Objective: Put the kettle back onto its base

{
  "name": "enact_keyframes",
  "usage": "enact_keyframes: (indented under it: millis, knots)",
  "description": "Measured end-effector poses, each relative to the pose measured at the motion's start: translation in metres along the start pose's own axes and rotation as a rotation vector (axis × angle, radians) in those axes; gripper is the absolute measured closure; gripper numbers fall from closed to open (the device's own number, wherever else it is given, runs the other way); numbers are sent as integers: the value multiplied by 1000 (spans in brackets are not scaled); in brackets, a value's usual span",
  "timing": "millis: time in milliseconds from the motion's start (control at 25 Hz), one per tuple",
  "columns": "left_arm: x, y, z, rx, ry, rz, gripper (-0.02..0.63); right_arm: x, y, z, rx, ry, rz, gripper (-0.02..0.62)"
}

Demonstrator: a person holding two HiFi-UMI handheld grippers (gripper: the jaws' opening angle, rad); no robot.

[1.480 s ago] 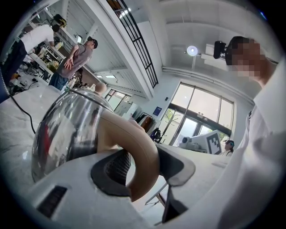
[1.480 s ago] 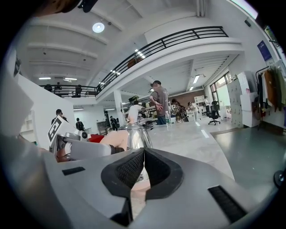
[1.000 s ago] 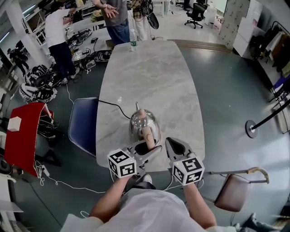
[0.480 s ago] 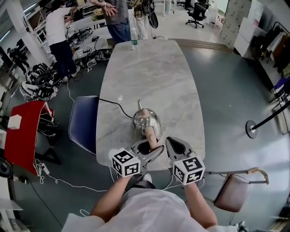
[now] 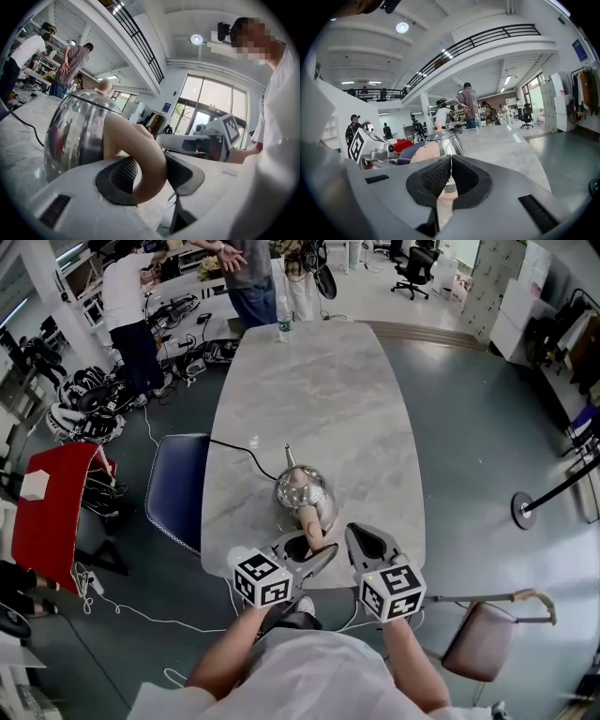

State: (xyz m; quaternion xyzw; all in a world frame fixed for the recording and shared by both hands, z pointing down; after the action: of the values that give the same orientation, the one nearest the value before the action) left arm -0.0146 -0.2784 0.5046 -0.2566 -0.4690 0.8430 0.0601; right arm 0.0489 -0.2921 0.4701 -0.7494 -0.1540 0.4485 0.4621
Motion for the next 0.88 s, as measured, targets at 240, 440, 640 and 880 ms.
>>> enact_keyframes:
  millis: [240, 440, 640, 880]
  knots:
    - [-3, -6, -4, 7, 22, 15, 434, 5, -4, 2, 10, 23, 3, 589]
    - [-3, -10, -6, 2, 26, 31, 440, 5, -6, 8, 13, 31, 5, 589]
    - [1, -11, -6, 11, 35, 29, 440, 8, -6, 9, 14, 36, 4, 589]
    - [1, -13, -11, 4, 18, 22, 442, 7, -10, 14, 13, 40, 6, 589]
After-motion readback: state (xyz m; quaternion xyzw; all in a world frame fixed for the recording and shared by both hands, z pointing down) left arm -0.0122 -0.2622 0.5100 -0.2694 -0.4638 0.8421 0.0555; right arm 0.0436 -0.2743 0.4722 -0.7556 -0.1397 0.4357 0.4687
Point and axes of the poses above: the fingertips, and each gripper's own axes: x backward along the fingers, z to its left, y out of its top, the point moved 2 cm from there along x, backward along the fingers, and after that the axes turned 15 degrees about z, right-handed, at the moved point
